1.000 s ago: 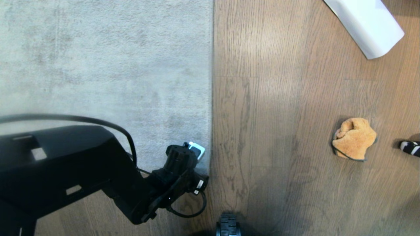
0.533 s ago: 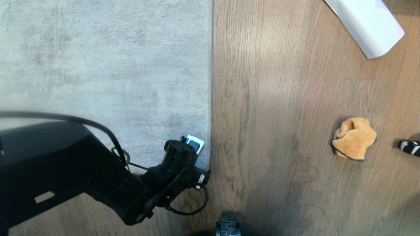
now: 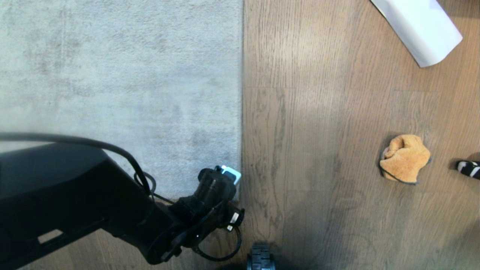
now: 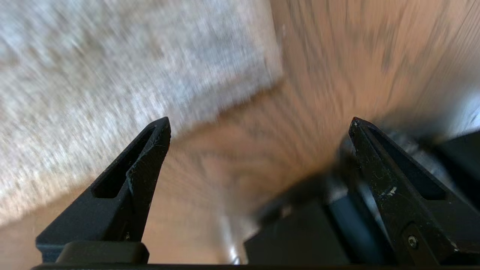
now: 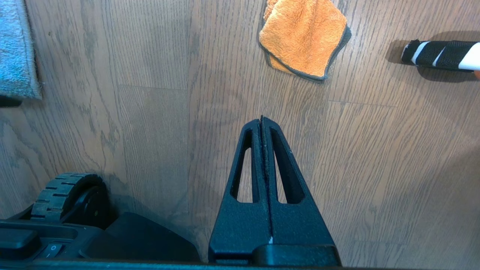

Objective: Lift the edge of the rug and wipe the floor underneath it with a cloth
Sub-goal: Lift up the carpet

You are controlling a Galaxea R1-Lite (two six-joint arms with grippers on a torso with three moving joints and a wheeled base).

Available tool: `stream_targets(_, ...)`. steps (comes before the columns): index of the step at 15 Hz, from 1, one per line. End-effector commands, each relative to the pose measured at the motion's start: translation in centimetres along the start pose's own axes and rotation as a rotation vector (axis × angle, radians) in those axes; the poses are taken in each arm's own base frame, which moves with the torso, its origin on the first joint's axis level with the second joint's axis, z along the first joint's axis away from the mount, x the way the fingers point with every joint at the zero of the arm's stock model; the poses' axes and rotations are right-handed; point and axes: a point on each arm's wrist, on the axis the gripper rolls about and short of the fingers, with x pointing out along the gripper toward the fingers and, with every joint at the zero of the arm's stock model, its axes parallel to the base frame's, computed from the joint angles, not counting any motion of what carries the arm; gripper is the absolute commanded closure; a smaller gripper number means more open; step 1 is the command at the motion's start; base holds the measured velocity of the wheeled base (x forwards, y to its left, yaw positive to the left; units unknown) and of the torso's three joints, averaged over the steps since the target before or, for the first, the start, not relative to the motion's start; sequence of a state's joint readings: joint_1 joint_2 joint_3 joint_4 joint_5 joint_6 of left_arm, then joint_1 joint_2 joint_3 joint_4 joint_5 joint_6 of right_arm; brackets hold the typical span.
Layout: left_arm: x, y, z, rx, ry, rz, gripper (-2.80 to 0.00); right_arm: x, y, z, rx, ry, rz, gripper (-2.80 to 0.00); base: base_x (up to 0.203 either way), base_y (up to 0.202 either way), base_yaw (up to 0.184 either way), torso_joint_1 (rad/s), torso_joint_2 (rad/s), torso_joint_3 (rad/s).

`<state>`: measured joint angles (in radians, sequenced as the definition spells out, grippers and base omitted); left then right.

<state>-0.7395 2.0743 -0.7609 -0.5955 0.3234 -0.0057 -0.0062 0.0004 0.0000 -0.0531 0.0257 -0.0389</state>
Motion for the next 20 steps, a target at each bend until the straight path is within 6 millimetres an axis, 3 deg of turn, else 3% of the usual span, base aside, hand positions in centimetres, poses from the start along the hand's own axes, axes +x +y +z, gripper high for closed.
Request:
stream_targets(1,0.0,-0.2,-0.2,0.014,0.017,0.014,-2.8,0.0,0.0,0.0,-0.001,-0.001,0.0,0.0,0.0,0.0,0.0,0.0,0.0,0.0)
stream_targets(11,1.7,0.4,-0.9,0.13,0.053,0.104,-2.8,0.0,0.0,0.0,-0.001,-0.001,0.0,0.0,0.0,0.0,0.0,0.0,0.0,0.0)
stream_targets(20,3.5,0.4,0.2,0.193,0.019,0.186,-2.8,0.0,0.0,0.0,-0.001,-0.001,0.0,0.0,0.0,0.0,0.0,0.0,0.0,0.0)
